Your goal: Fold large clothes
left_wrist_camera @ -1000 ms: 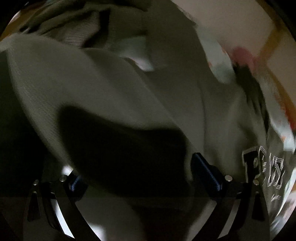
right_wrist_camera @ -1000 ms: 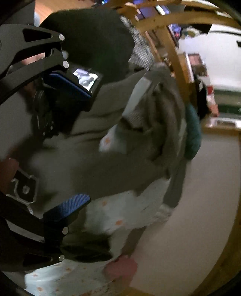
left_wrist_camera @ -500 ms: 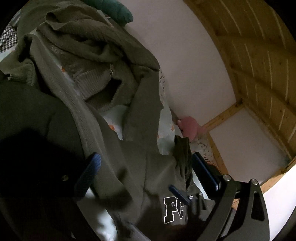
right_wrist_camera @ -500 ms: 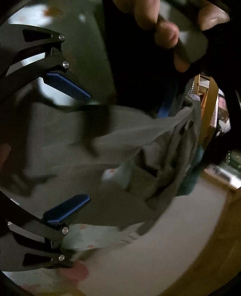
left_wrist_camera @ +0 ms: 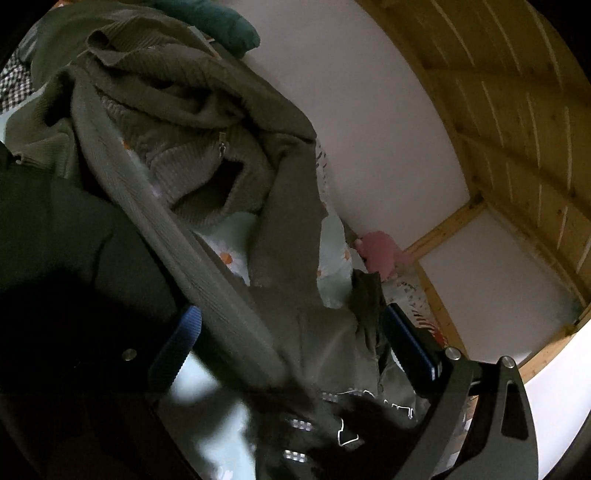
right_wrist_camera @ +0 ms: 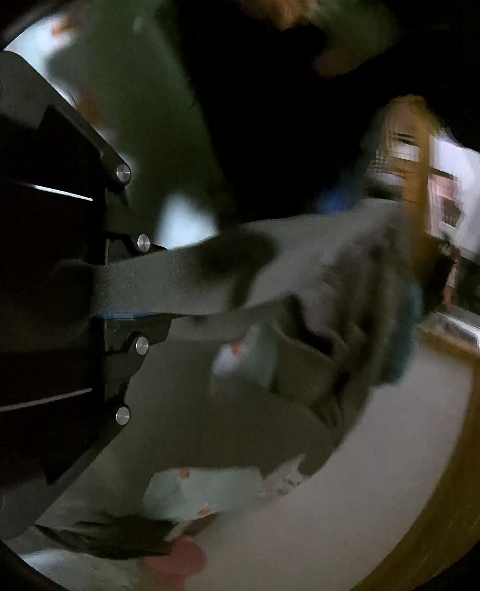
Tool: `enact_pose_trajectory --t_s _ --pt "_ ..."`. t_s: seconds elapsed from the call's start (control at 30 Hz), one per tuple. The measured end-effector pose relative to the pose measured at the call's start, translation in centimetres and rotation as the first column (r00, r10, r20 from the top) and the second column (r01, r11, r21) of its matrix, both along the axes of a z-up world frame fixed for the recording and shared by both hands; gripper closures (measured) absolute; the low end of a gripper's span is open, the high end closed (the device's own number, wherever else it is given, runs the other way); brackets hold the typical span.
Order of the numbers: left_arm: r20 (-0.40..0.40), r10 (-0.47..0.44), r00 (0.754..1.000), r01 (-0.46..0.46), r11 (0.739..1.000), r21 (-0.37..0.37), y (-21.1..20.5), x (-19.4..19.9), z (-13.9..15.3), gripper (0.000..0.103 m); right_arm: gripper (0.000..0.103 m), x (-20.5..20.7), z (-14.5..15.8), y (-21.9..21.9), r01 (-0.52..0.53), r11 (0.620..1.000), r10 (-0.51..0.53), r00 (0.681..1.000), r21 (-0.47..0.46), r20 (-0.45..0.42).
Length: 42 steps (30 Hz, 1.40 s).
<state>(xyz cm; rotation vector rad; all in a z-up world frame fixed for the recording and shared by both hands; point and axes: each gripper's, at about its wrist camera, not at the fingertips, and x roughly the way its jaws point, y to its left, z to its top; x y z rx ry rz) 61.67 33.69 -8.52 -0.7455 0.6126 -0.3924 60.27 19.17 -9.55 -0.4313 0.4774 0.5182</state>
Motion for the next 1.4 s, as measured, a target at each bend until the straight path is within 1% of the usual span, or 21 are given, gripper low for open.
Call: enact_pose_trajectory --t_s 0.07,0.2,0.27,0.43,0.5,0.53,0.63,0.7,0.77,0.8,0.83,0.87,0.93,1.0,1.1,1.17,1.2,1.27,1.3,1.37,1.4 --pt "0.000 0.005 1.000 -0.005 1.000 -0.012 0.0 -0.2 -0.1 0.007 0.091 -1.3 1.6 -2.4 0.011 0.998 -0.013 0.999 0.061 0.034" --pt "-0.032 -0.031 0.999 0.026 0.991 -0.129 0.3 0.1 -1.1 0.007 0.091 -4.3 3.7 -7.1 0.035 0.991 -0.038 0.999 0.131 0.025" --pt "-0.051 -0.041 0.998 0.032 0.983 -0.181 0.3 0.2 -1.7 0.007 0.091 -6.0 4.0 -9.1 0.026 0.992 -0.031 0.999 0.123 0.034" --pt "-0.089 -0.061 0.994 0.042 0.979 -0.202 -1.1 0.6 -2.8 0.009 0.091 -9.5 2.6 -10.8 -0.014 0.998 0.012 1.000 0.066 0.025" --pt "-0.111 -0.052 0.992 0.030 0.981 -0.190 -1.6 0.6 -3.5 0.056 0.091 -10.7 2.1 -11.4 -0.017 0.998 0.016 1.000 0.058 0.024" --pt "-0.141 -0.032 0.989 0.010 0.988 -0.154 -1.8 0.7 -3.7 0.101 0.090 -10.8 1.8 -11.7 -0.010 0.998 0.009 1.000 0.065 0.020" --pt "-0.085 -0.004 0.996 -0.004 0.995 -0.102 -2.0 -0.1 -2.1 0.100 0.090 -11.2 1.3 -12.6 0.001 0.994 0.000 1.000 0.108 -0.012" --pt "0.023 0.057 0.998 -0.057 0.998 -0.040 -1.8 -1.9 0.9 0.100 0.088 -10.9 0.8 -12.6 0.002 0.988 0.004 0.999 0.152 -0.034" --pt "0.098 0.118 0.988 -0.121 0.992 0.026 -1.6 -3.3 4.2 0.100 0.078 -9.9 0.5 -12.1 -0.010 0.976 0.027 0.997 0.217 -0.077" --pt "0.132 0.145 0.981 -0.153 0.987 0.049 -1.4 -3.7 6.1 0.100 0.051 -9.3 0.5 -11.5 -0.012 0.970 0.039 0.994 0.245 -0.103" --pt "0.148 0.178 0.973 -0.191 0.979 0.072 -1.1 -3.9 7.7 0.100 0.019 -9.1 0.7 -11.0 -0.021 0.963 0.055 0.991 0.267 -0.118" --pt "0.158 0.214 0.964 -0.230 0.969 0.093 -0.6 -3.9 9.5 0.100 0.010 -9.4 1.3 -10.8 -0.043 0.943 0.084 0.990 0.330 -0.109" --pt "0.161 0.250 0.955 -0.271 0.955 0.121 0.3 -3.5 11.8 0.100 0.004 -10.6 3.0 -11.4 -0.091 0.900 0.141 0.986 0.425 -0.085" --pt "0.184 0.299 0.936 -0.332 0.924 0.189 0.9 -3.2 14.4 0.100 0.003 -11.1 3.6 -12.4 -0.092 0.895 0.156 0.981 0.437 -0.114" --pt "0.221 0.345 0.912 -0.396 0.881 0.258 0.8 -3.0 17.3 0.100 0.003 -10.7 1.9 -15.2 0.018 0.937 0.051 0.981 0.350 -0.187" --pt "0.263 0.335 0.904 -0.410 0.855 0.319 -1.5 -3.2 19.0 0.100 0.003 -10.1 -0.5 -18.3 0.112 0.948 -0.033 0.965 0.298 -0.259" --pt "0.299 0.312 0.902 -0.411 0.835 0.366 -3.6 -3.4 19.6 0.100 0.003 -10.0 -1.2 -19.8 0.149 0.942 -0.059 0.956 0.302 -0.287" --pt "0.360 0.246 0.900 -0.404 0.780 0.478 -7.9 -3.7 19.9 0.099 0.003 -10.0 -2.6 -24.4 0.255 0.905 -0.128 0.926 0.339 -0.355" --pt "0.388 0.185 0.903 -0.389 0.735 0.555 -11.6 -4.0 19.5 0.099 0.003 -10.1 -2.8 -26.7 0.304 0.883 -0.163 0.912 0.357 -0.375" --pt "0.381 0.041 0.924 -0.310 0.663 0.681 -19.2 -4.0 16.7 0.099 0.003 -10.6 -2.5 -32.2 0.403 0.824 -0.242 0.886 0.398 -0.396" --pt "0.357 -0.014 0.934 -0.265 0.643 0.719 -22.1 -3.9 15.1 0.099 0.003 -10.8 -2.2 -34.2 0.436 0.799 -0.273 0.876 0.415 -0.397"
